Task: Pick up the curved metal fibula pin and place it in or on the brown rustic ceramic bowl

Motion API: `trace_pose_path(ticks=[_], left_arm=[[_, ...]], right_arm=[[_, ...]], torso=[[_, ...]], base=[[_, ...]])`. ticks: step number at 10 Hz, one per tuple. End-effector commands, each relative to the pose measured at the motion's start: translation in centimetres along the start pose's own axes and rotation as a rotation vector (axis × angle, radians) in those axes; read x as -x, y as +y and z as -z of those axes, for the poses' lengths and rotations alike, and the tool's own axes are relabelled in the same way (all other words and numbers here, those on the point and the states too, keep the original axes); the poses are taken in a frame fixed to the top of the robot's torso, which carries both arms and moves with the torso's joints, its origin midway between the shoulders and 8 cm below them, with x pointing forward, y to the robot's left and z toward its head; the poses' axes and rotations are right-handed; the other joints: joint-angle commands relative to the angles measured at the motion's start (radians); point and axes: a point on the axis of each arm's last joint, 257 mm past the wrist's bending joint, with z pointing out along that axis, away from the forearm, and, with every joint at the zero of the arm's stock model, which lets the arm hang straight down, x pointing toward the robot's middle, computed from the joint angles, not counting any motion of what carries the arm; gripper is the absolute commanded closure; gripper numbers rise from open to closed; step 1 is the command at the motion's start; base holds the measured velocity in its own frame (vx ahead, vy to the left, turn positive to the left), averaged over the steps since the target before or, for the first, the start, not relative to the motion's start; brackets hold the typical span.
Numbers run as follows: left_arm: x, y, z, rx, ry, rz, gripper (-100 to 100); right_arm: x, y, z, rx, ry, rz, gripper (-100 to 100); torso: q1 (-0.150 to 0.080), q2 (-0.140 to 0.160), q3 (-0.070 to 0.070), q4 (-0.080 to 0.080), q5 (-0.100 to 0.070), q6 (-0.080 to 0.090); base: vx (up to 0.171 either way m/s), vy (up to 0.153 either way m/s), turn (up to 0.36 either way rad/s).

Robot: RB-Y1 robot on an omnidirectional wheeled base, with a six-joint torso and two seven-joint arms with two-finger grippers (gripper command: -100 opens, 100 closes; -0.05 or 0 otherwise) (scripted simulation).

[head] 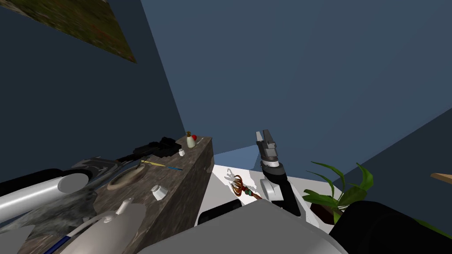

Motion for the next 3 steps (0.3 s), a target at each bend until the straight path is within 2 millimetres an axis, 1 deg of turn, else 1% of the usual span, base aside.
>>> trace_pose_path(ticks=[1,3], left_arm=[[0.0,0.0,0.0,0.0,0.0,0.0,0],[0.0,0.0,0.0,0.0,0.0,0.0,0]], right_arm=[[0.0,0.0,0.0,0.0,0.0,0.0,0],[0.0,0.0,0.0,0.0,0.0,0.0,0]], torso=[[0.0,0.0,0.0,0.0,0.0,0.0],[0.0,0.0,0.0,0.0,0.0,0.0]], base=[[0.0,0.0,0.0],[0.0,0.0,0.0]])
